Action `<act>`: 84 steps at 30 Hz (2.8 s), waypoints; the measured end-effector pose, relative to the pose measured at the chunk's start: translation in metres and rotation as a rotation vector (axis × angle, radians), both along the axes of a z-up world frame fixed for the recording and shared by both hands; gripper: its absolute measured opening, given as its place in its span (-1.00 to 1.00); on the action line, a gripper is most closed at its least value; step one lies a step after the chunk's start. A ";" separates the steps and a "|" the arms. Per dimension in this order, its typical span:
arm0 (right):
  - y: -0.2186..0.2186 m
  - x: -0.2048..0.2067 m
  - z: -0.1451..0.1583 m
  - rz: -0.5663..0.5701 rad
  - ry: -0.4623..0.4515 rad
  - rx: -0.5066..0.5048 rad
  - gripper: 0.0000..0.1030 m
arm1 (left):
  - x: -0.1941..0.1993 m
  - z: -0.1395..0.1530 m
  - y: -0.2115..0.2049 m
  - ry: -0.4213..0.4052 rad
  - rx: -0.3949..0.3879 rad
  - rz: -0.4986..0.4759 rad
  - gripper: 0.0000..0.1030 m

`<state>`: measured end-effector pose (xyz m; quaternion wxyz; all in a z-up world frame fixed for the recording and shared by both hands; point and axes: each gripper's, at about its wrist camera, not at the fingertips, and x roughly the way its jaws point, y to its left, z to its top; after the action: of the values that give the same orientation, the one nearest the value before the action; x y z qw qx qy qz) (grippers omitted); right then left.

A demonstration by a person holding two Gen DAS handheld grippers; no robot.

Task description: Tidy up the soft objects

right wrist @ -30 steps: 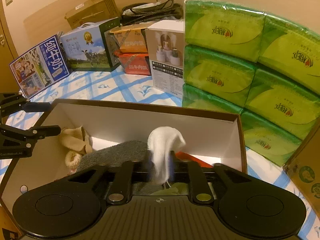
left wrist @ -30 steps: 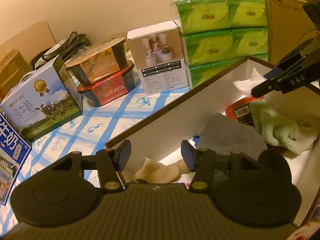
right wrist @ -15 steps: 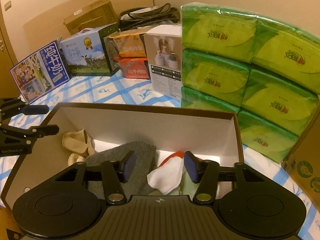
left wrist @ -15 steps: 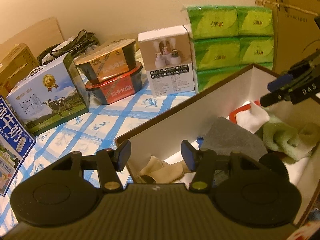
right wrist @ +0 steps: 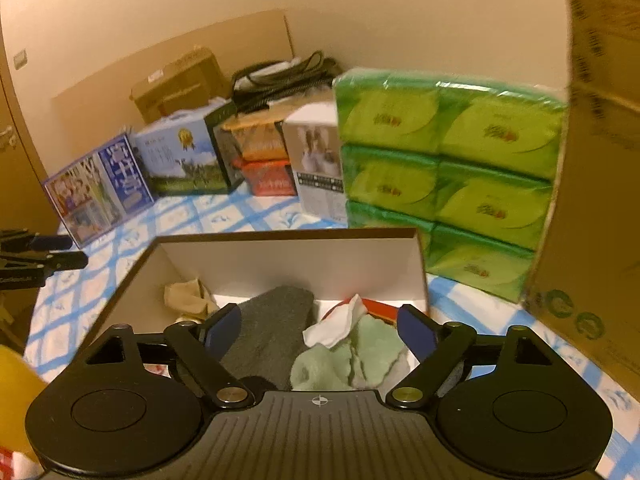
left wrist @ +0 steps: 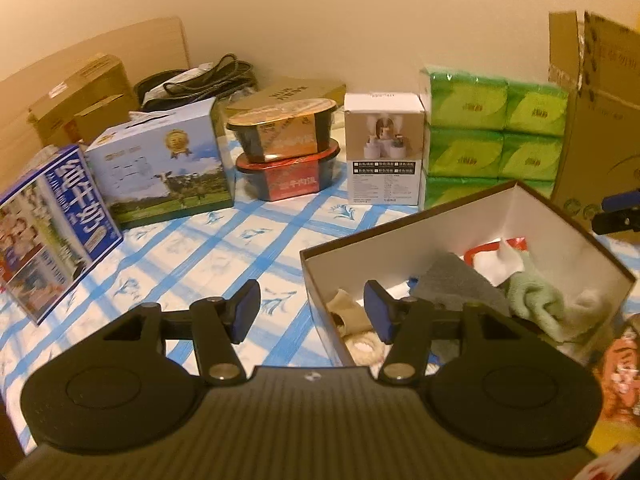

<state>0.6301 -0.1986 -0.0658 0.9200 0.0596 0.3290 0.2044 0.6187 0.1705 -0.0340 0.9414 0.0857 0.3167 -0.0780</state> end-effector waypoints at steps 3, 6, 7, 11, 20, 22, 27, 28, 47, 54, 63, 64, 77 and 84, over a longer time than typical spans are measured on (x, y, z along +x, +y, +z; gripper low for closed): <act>-0.007 -0.022 0.012 -0.023 -0.018 0.019 0.67 | -0.027 0.016 0.003 -0.016 -0.005 0.012 0.14; -0.009 -0.049 0.024 -0.039 -0.050 0.008 0.67 | -0.055 0.029 0.006 -0.027 -0.023 0.027 0.22; -0.008 -0.059 0.028 -0.044 -0.061 0.000 0.67 | -0.066 0.033 0.007 -0.029 -0.027 0.026 0.23; -0.008 -0.100 0.038 -0.036 -0.093 0.001 0.67 | -0.104 0.046 0.008 -0.032 -0.025 0.028 0.23; -0.017 -0.182 0.049 0.022 -0.054 0.169 0.68 | -0.198 0.065 -0.012 -0.050 -0.023 0.021 0.24; -0.018 -0.203 0.052 0.030 -0.045 0.195 0.68 | -0.217 0.064 -0.021 -0.039 0.002 0.024 0.24; -0.017 -0.251 0.053 0.001 -0.044 0.189 0.68 | -0.266 0.057 -0.038 0.006 -0.008 0.047 0.24; -0.016 -0.261 0.052 -0.004 -0.041 0.184 0.68 | -0.276 0.055 -0.042 0.012 -0.015 0.055 0.24; -0.003 -0.403 -0.001 0.068 0.103 0.157 0.68 | -0.428 0.022 -0.116 0.102 -0.031 0.127 0.24; -0.002 -0.436 -0.010 0.083 0.136 0.121 0.68 | -0.466 0.009 -0.125 0.134 -0.043 0.184 0.24; 0.002 -0.465 -0.017 0.079 0.117 0.025 0.68 | -0.493 -0.005 -0.135 0.163 -0.040 0.215 0.24; 0.003 -0.468 -0.018 0.080 0.118 0.020 0.68 | -0.495 -0.007 -0.136 0.165 -0.038 0.213 0.24; 0.006 -0.500 -0.034 0.023 0.142 -0.017 0.68 | -0.513 -0.028 -0.146 0.198 -0.046 0.176 0.24; 0.001 -0.503 -0.032 -0.009 0.161 -0.024 0.68 | -0.520 -0.029 -0.152 0.208 -0.072 0.162 0.24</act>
<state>0.1268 -0.1980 -0.0975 0.8921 0.0662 0.4040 0.1911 0.0986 0.0185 -0.0627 0.9092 0.0175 0.4154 -0.0215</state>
